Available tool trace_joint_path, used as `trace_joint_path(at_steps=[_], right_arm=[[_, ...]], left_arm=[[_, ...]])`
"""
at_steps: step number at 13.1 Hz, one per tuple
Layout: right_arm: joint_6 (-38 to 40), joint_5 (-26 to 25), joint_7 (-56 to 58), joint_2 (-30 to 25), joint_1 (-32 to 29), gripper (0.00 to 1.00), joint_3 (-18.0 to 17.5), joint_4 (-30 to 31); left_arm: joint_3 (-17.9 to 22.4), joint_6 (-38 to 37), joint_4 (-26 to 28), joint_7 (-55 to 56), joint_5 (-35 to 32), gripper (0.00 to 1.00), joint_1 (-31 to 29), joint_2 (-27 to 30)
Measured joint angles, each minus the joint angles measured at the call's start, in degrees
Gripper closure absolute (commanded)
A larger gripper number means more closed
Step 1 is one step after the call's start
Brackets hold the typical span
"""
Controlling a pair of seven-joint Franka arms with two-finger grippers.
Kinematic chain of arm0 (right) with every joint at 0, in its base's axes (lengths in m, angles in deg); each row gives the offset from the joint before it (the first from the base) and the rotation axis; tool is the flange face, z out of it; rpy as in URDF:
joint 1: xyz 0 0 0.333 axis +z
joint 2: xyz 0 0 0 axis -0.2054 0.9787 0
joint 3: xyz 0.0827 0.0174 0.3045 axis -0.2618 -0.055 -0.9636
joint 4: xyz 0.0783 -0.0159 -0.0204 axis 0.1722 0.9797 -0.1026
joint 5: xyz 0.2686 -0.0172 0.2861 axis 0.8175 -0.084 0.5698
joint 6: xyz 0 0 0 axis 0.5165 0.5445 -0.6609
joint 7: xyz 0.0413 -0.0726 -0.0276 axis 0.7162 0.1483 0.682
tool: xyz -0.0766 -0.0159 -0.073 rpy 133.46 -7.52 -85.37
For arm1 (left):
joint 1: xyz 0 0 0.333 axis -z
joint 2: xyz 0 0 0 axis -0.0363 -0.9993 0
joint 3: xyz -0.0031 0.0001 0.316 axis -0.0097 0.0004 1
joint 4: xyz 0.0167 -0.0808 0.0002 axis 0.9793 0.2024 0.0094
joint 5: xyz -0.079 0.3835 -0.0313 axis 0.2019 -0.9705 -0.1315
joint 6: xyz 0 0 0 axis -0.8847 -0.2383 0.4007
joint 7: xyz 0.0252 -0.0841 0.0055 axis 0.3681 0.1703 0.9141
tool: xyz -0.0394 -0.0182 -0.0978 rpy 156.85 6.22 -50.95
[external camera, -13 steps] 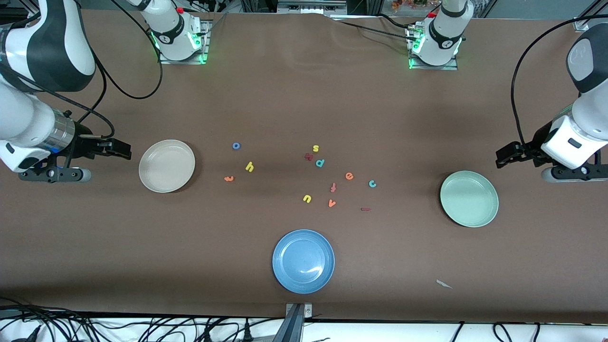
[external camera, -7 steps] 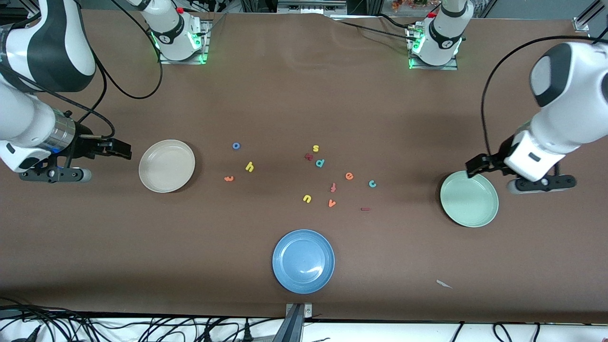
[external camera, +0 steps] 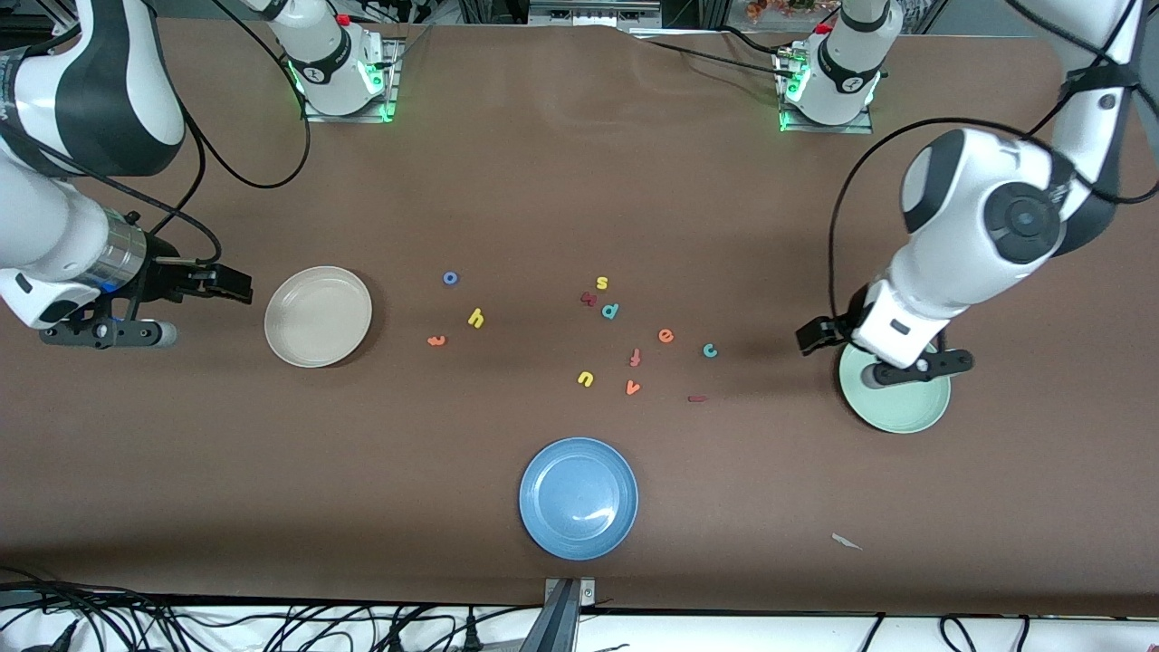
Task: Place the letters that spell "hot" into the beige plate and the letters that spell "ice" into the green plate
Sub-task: 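Move the right gripper and the left gripper toward the scattered letters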
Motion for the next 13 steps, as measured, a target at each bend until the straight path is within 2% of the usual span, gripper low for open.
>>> trace_joint_path(at_steps=[5,10,13], right_arm=[[-1.33,0.00,-9.35,1.23,5.53,0.00,-0.18,0.55],[-3.94,0.03,-20.63,5.27,14.34,0.01,-0.46,1.39],[-9.30,0.05,-24.29,7.43,17.60,0.01,-1.20,6.70]], left_arm=[[-0.06,7.38,2.97,8.71,-1.01,0.00,4.96,-4.20],[-0.08,10.87,3.97,12.90,-1.22,0.00,7.87,-8.58],[-0.09,17.86,8.48,16.78,-5.59,0.00,8.60,-9.64]])
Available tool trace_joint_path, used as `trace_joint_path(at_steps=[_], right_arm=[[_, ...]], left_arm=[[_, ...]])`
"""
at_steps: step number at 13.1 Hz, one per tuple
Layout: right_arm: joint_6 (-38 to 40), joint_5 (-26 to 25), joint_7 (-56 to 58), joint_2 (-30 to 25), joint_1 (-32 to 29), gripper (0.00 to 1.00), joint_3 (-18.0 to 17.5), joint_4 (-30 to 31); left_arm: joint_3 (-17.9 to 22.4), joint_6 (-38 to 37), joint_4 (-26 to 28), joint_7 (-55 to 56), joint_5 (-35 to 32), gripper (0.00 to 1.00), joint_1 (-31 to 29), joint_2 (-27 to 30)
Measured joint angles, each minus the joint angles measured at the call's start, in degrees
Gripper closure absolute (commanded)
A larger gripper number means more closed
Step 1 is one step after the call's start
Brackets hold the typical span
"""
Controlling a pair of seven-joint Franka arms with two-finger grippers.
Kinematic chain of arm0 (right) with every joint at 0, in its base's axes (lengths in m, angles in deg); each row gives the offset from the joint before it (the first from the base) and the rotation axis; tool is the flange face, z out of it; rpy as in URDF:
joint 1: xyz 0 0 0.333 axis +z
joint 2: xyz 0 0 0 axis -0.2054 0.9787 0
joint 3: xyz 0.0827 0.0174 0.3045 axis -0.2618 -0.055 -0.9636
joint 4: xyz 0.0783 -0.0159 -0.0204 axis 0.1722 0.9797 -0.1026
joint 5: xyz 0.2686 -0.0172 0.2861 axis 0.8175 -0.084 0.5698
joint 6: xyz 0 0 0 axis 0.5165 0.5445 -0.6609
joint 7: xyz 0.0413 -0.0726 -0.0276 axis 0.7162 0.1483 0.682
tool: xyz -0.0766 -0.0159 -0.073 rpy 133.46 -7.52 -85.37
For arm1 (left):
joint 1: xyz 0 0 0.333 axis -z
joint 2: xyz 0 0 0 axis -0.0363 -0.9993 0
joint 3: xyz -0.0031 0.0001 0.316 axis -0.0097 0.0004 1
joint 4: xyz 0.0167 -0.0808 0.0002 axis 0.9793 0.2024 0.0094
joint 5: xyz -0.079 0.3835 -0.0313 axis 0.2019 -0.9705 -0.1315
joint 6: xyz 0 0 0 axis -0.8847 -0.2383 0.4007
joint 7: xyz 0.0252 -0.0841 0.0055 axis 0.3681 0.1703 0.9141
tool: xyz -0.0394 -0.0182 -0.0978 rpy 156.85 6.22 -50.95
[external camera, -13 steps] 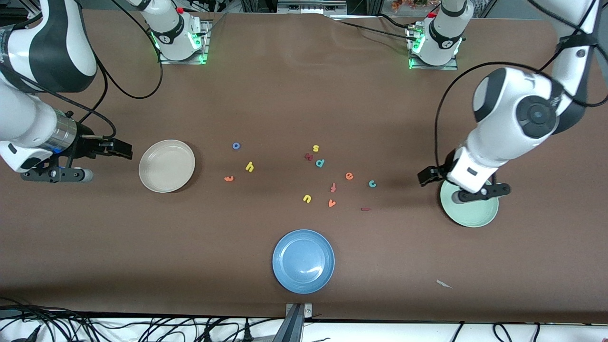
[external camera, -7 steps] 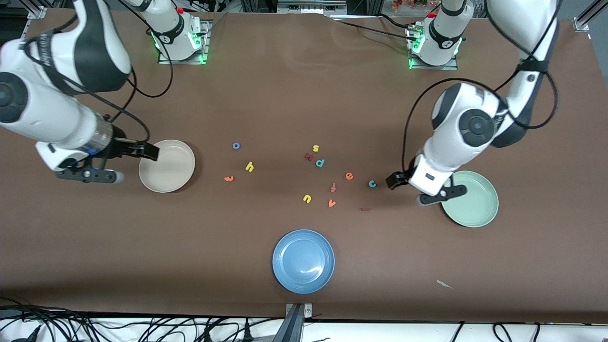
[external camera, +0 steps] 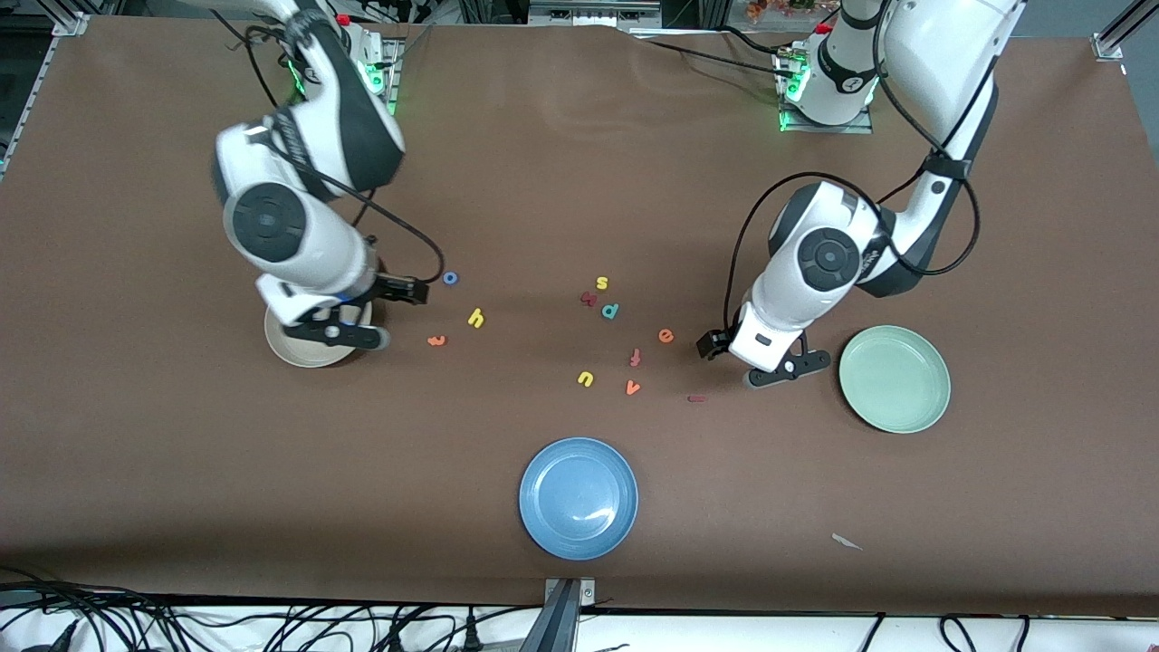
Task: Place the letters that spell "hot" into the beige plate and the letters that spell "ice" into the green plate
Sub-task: 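Lower the right gripper to the blue ring while the left gripper lowers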
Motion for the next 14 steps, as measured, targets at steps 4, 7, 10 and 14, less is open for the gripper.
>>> trace_joint_path(at_steps=[4,7,10,14], right_arm=[[-11.95,0.00,0.29,0.38,0.07,0.01,-2.36,11.82],[-22.49,0.00,3.74,0.63,0.06,0.01,-2.80,20.54],[-27.44,0.00,4.87,2.09,0.06,0.01,-3.92,25.23],[-33.35,0.00,5.12,4.14,0.07,0.26,-4.90,26.82]], left_arm=[[-0.01,5.19,2.35,6.39,-6.45,0.00,1.14,-3.82],[-0.04,6.29,2.35,6.88,-6.78,0.03,1.73,-6.03],[-0.04,6.37,2.35,6.88,-6.78,0.11,1.92,-6.91],[-0.04,6.37,2.35,6.88,-6.78,0.22,2.33,-7.70]])
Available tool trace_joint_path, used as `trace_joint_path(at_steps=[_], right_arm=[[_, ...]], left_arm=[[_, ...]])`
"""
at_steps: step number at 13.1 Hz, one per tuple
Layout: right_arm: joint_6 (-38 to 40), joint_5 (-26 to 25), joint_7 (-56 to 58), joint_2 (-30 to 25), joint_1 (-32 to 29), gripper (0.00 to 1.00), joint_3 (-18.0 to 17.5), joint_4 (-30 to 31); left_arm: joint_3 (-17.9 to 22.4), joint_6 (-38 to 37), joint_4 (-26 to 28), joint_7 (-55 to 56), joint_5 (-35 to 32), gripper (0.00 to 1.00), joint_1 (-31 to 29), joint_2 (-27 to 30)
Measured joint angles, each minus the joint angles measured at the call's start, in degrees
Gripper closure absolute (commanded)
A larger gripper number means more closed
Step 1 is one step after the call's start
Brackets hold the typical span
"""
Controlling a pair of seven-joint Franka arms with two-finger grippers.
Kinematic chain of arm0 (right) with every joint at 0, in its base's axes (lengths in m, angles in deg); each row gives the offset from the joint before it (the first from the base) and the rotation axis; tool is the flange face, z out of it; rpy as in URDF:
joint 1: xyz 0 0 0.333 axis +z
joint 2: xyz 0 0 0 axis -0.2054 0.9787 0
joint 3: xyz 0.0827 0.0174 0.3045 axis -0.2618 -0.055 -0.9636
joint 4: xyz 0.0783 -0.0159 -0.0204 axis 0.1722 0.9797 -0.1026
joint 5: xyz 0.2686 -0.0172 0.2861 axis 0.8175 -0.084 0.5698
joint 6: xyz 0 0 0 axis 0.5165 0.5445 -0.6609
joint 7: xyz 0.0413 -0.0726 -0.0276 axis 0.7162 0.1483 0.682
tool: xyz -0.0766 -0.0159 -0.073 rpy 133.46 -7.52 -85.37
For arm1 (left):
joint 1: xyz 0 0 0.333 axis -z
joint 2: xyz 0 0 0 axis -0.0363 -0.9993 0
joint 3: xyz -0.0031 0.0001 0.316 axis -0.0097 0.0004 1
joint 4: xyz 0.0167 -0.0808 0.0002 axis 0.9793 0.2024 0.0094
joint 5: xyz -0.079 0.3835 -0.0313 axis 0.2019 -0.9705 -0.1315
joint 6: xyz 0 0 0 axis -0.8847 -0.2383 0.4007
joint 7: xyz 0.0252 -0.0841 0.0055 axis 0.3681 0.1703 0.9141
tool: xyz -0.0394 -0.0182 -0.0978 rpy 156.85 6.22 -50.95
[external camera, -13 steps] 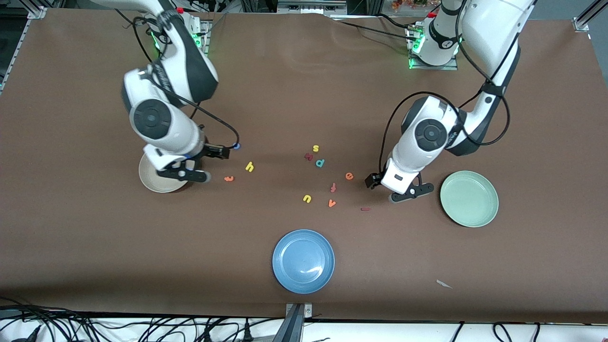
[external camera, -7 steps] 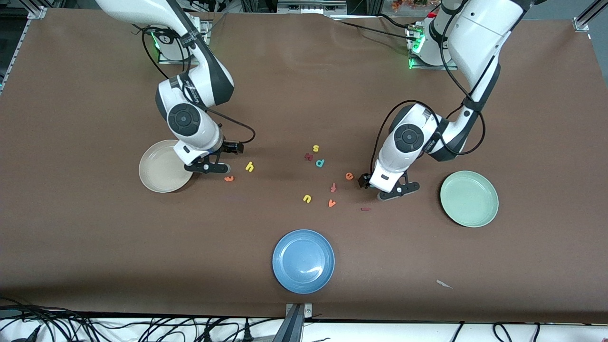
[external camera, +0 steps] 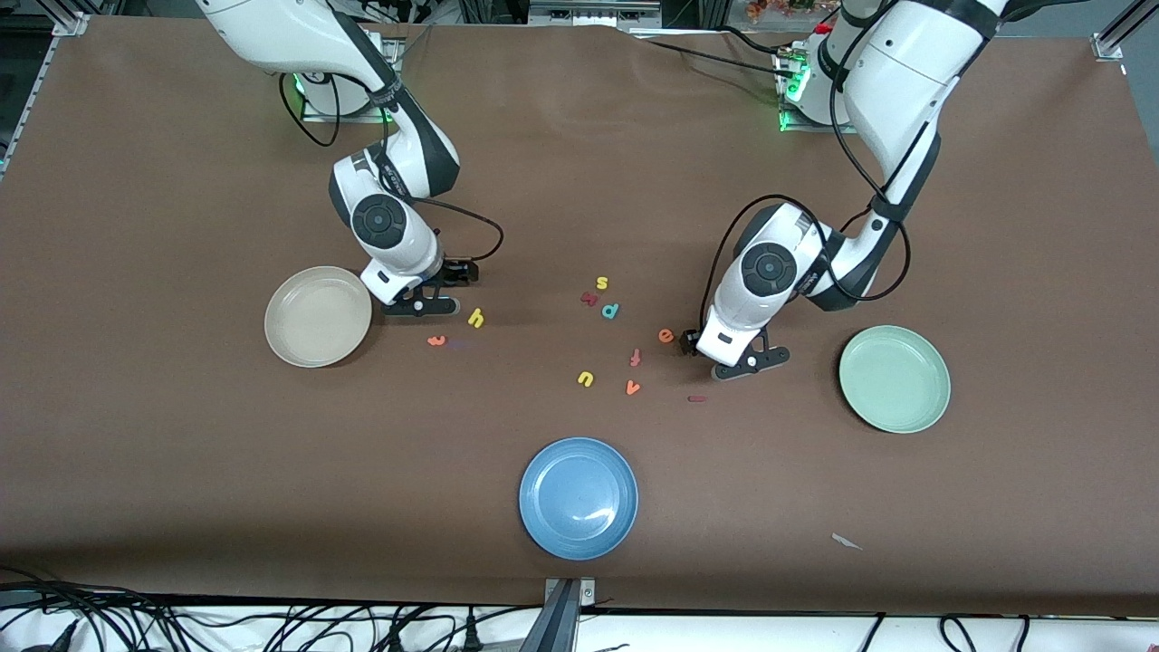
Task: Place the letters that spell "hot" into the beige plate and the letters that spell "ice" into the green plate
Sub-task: 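Lower the right gripper to the blue ring while the left gripper lowers, then grasp the blue ring with the right gripper while the left gripper grasps the teal c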
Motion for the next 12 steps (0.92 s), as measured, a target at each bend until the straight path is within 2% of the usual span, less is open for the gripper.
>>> trace_joint_path(at_steps=[7,8,9,12], right_arm=[[-1.40,0.00,0.16,0.78,0.00,0.27,-0.13,0.17],[-1.71,0.00,0.16,0.78,0.00,0.29,-0.13,0.29],[-2.17,0.00,0.18,0.80,0.00,0.40,-0.13,0.55],[-2.88,0.00,0.21,0.75,-0.01,0.48,-0.14,1.07]], left_arm=[[0.00,0.09,-0.13,0.06,0.00,0.39,0.23,-0.48],[0.00,0.09,-0.13,0.07,0.00,0.41,0.24,-0.54],[0.00,0.10,-0.15,0.09,0.00,0.43,0.23,-0.62],[0.00,0.15,-0.40,0.13,0.00,0.46,0.24,-0.73]])
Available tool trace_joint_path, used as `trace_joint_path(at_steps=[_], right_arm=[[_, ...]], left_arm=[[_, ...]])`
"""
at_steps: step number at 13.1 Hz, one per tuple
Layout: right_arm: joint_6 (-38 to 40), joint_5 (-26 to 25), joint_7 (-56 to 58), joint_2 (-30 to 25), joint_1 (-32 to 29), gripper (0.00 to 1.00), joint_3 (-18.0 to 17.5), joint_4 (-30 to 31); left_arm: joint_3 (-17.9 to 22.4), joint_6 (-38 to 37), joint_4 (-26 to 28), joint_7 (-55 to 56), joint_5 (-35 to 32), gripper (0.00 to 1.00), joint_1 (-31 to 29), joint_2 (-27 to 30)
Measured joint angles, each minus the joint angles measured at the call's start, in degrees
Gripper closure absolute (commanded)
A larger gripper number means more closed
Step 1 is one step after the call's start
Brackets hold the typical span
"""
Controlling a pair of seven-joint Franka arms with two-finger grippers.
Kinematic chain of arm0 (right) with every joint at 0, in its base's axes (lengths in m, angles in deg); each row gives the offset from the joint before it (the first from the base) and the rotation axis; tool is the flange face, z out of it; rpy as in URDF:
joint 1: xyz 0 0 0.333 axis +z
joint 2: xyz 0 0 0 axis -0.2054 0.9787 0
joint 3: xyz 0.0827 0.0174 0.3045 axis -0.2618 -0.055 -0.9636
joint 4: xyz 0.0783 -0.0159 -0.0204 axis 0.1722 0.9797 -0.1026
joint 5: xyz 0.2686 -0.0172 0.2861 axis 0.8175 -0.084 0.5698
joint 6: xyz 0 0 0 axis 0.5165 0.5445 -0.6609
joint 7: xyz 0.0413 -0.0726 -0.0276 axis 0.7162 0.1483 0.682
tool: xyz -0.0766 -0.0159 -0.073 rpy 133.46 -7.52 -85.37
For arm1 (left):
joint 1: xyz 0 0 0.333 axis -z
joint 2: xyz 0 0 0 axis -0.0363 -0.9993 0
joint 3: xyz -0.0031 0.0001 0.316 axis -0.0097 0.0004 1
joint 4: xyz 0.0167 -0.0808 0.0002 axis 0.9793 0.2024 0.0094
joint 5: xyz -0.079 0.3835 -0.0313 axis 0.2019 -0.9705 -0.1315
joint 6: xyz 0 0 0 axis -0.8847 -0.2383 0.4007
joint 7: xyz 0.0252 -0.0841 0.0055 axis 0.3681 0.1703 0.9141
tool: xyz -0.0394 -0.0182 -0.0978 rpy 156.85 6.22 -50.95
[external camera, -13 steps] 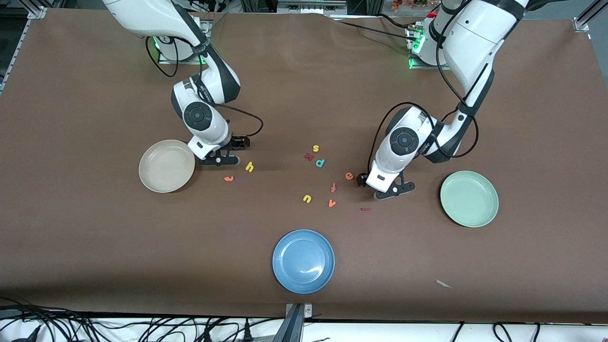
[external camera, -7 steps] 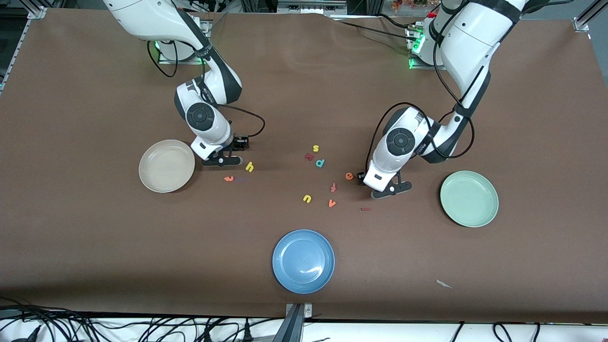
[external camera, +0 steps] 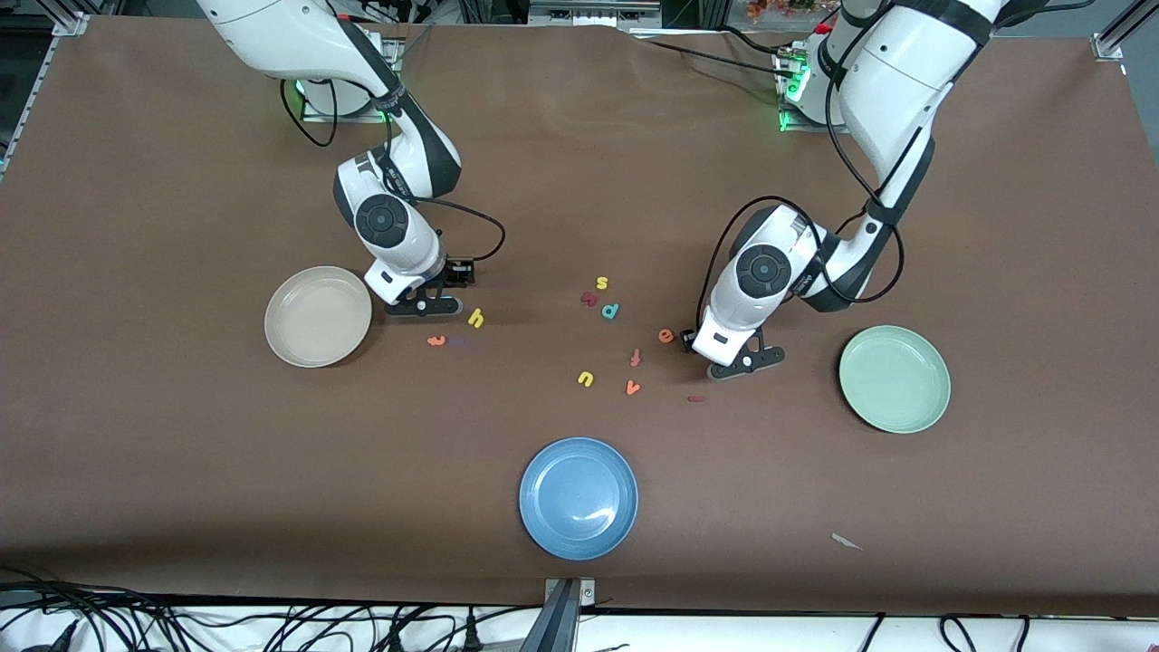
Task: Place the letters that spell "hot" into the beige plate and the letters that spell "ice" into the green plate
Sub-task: 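Grasp the blue ring with the right gripper while the left gripper grasps the teal c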
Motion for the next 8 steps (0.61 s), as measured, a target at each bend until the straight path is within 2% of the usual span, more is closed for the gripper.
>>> trace_joint_path(at_steps=[2,8], right_arm=[[-0.01,0.00,0.00,-0.06,-0.01,0.57,0.00,0.00],[0.02,0.00,0.01,-0.20,-0.05,0.53,-0.09,0.00]], left_arm=[[0.00,0.00,-0.07,0.04,0.00,0.48,0.00,-0.03],[0.00,0.01,-0.86,0.14,0.00,0.52,-0.01,-0.47]])
